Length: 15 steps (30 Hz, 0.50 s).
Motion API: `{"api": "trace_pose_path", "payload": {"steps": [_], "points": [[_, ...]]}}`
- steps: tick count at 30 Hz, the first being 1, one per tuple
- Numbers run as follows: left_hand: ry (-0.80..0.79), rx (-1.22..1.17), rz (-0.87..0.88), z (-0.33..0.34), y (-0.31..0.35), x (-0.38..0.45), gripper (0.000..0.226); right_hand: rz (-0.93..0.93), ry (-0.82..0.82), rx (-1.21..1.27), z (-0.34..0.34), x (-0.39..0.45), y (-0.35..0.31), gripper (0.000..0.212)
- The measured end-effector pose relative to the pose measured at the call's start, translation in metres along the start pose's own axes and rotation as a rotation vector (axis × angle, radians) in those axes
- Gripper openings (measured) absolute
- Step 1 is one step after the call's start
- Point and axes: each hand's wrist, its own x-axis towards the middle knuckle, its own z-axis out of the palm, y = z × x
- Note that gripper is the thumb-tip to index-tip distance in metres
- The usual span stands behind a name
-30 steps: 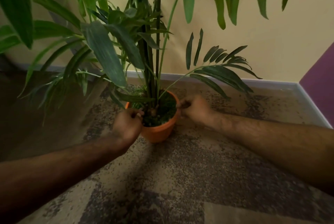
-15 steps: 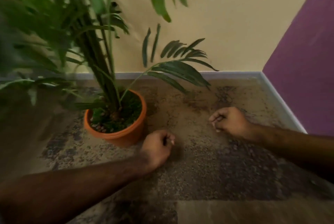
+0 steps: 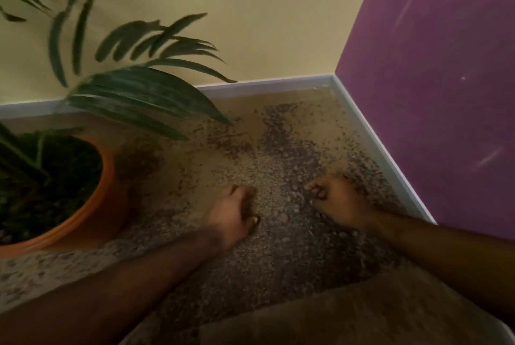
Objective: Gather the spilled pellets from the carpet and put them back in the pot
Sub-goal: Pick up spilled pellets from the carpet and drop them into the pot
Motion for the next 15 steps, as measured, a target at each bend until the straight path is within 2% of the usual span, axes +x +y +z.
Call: {"api": "trace_pose_path", "payload": {"steps": [3, 6, 8, 11, 13, 15], "points": [[0.057, 0.099, -0.031, 0.015, 0.0, 0.018, 0.077, -0.098, -0.021, -0.159, 0.005, 0.006, 0.01, 0.036], [0.037, 0.154, -0.09, 0.029, -0.008, 0.034, 0.089, -0.114, -0.069, -0.257, 0.006, 0.013, 0.018, 0.049], [0.026, 0.169, -0.084, 0.04, -0.011, 0.038, 0.085, -0.134, -0.067, -0.289, 0.006, 0.016, 0.02, 0.054], [0.104, 0.188, -0.023, 0.058, -0.01, 0.034, 0.07, -0.203, -0.03, -0.326, 0.003, 0.023, 0.021, 0.045], [0.127, 0.18, 0.064, 0.065, -0.007, 0.028, 0.061, -0.207, -0.019, -0.334, 0.002, 0.029, 0.021, 0.044], [0.093, 0.15, 0.194, 0.07, 0.001, 0.024, 0.058, -0.208, -0.017, -0.353, 0.004, 0.034, 0.021, 0.051]]}}
